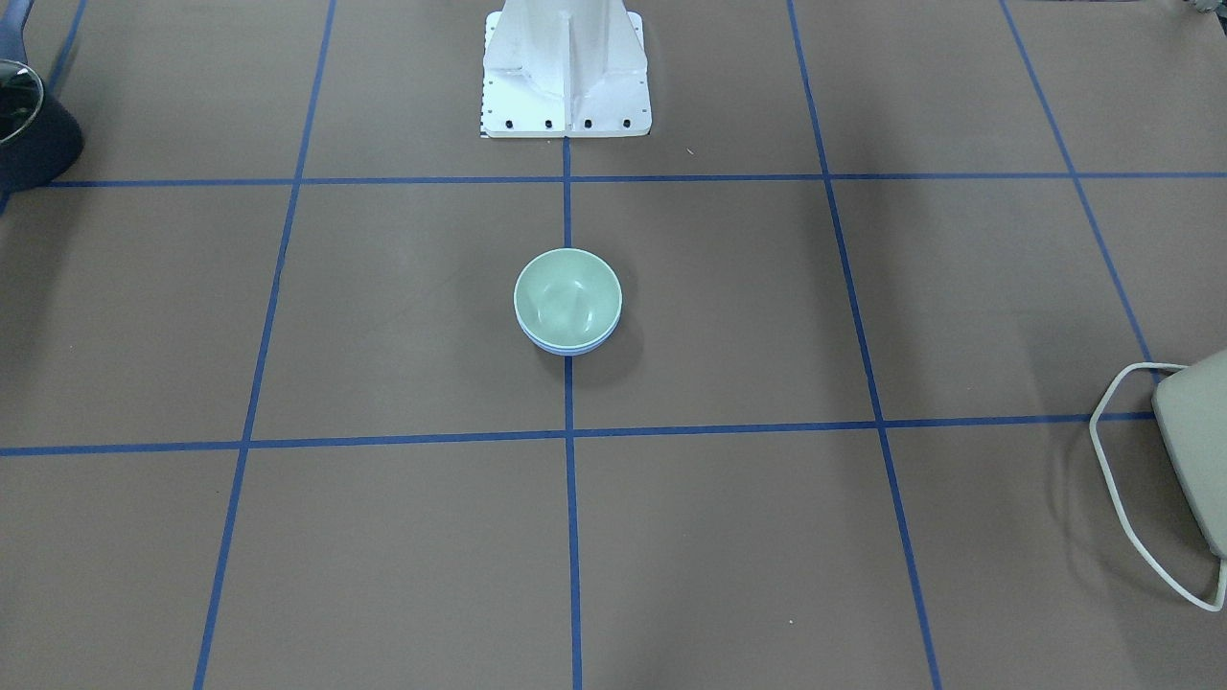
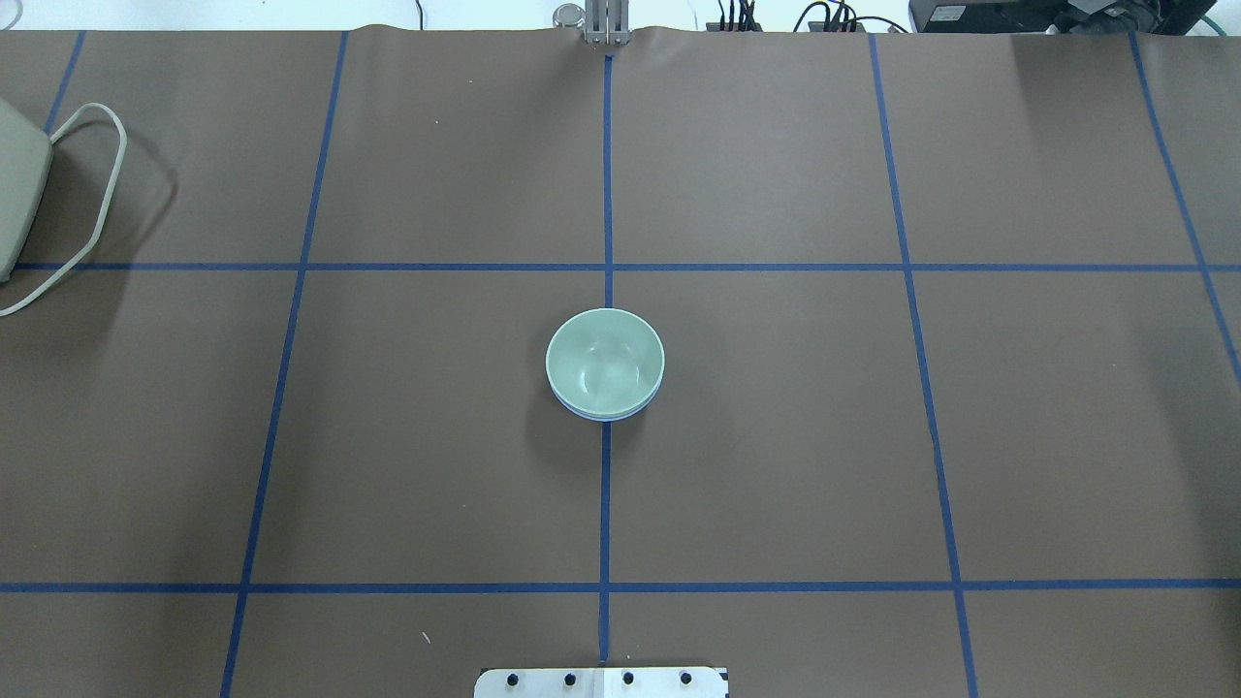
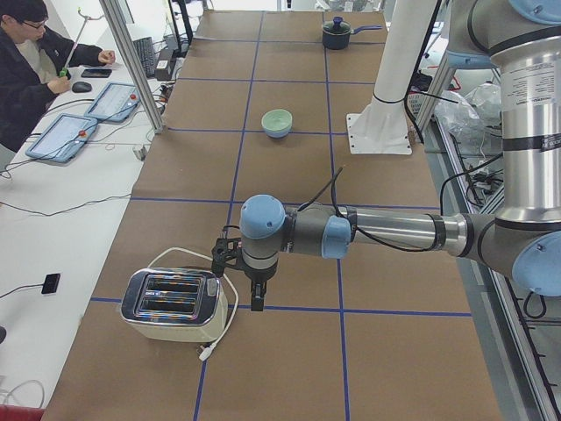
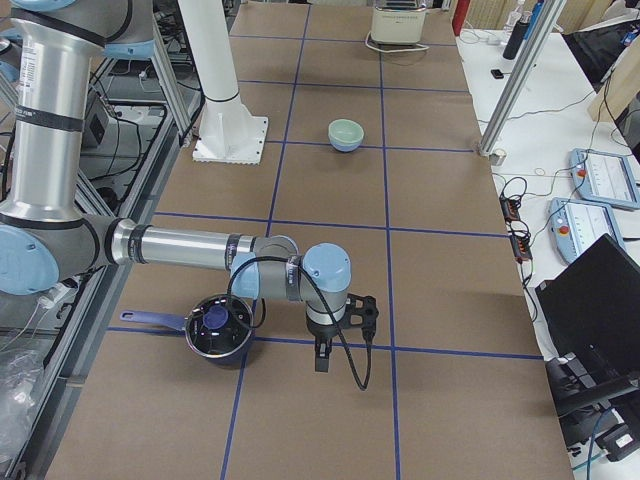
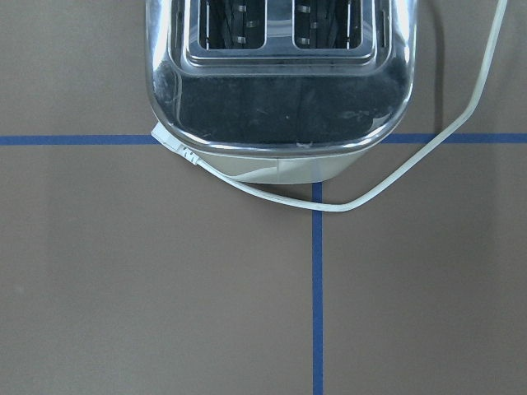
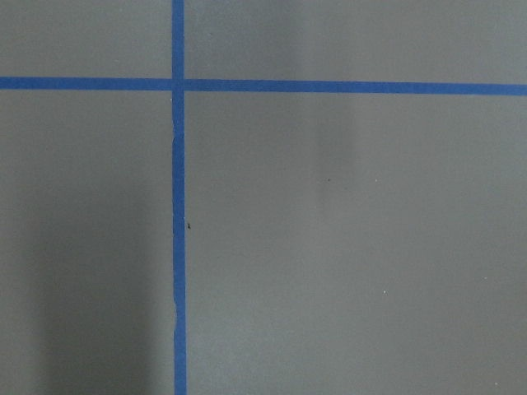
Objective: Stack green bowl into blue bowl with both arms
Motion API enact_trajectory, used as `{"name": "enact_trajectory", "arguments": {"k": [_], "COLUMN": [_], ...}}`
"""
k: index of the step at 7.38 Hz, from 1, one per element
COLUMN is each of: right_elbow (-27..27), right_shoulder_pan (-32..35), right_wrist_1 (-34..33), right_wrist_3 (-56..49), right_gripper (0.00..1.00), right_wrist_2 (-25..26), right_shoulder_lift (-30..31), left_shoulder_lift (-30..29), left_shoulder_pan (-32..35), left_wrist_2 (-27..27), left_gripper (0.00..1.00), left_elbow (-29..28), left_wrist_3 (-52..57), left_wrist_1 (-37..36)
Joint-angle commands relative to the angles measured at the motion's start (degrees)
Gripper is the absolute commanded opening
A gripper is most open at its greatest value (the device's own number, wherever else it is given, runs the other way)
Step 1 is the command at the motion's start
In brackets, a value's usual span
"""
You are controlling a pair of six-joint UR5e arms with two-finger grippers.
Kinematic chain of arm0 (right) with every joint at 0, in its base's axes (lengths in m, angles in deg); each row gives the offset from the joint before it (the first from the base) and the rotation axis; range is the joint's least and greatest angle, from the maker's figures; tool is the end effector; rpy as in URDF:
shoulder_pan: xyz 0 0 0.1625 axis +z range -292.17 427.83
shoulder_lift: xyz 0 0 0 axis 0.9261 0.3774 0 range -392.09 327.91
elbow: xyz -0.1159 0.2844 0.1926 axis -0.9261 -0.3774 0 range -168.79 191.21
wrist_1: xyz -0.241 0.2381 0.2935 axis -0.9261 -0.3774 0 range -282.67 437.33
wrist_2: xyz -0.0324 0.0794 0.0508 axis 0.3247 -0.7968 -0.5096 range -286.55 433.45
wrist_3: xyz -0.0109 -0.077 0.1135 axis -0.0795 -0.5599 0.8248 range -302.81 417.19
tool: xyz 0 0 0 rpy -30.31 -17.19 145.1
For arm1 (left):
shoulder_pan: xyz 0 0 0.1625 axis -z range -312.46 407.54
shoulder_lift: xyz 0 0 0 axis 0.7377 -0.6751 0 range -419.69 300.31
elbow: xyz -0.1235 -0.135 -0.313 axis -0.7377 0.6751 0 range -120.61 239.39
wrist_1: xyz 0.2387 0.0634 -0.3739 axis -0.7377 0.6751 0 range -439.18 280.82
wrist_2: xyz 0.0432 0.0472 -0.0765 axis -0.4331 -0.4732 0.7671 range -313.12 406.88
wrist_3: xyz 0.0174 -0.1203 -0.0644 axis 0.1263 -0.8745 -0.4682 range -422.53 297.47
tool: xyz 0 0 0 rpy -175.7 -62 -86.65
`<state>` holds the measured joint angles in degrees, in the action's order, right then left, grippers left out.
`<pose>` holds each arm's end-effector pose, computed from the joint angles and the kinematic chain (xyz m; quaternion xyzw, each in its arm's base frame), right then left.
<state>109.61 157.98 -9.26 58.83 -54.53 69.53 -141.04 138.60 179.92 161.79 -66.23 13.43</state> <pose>0.0499 -0.4541 0.6497 -0.0027 -0.3254 0.0142 0.9455 -0.0484 -0.4818 0.5818 0.0431 0.3674 -0.0183 0.9289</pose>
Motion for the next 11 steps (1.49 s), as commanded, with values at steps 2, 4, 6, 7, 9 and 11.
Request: {"name": "enact_trajectory", "arguments": {"k": [2, 4, 6, 7, 9, 11], "right_elbow": [0.04, 0.04, 0.13, 0.13, 0.04, 0.04], "right_shoulder_pan": [0.02, 0.02, 0.02, 0.02, 0.02, 0.02], "right_wrist_1": [0.02, 0.02, 0.02, 0.02, 0.02, 0.02], "right_wrist_3": [-0.06, -0.15, -0.15, -0.15, -0.15, -0.24], "right_gripper": [1.00, 1.00, 1.00, 1.00, 1.00, 1.00], "right_wrist_2": [-0.08, -0.17, -0.26, -0.17, -0.08, -0.08], "right_shoulder_lift": [0.33, 0.24, 0.15, 0.15, 0.15, 0.15], "left_shoulder_lift": [0.31, 0.40, 0.84, 0.84, 1.02, 1.10], "left_shoulder_pan": [0.08, 0.08, 0.00, 0.08, 0.00, 0.00], "left_wrist_2": [-0.07, -0.07, -0.07, -0.07, -0.07, -0.07], "left_gripper": [0.99, 0.99, 0.99, 0.99, 0.99, 0.99], "left_elbow": [-0.09, -0.09, -0.18, -0.18, -0.18, -0.18], "left_wrist_3": [0.00, 0.00, -0.08, 0.00, 0.00, 0.00], "left_wrist_1": [0.03, 0.03, 0.03, 0.03, 0.12, 0.03]}}
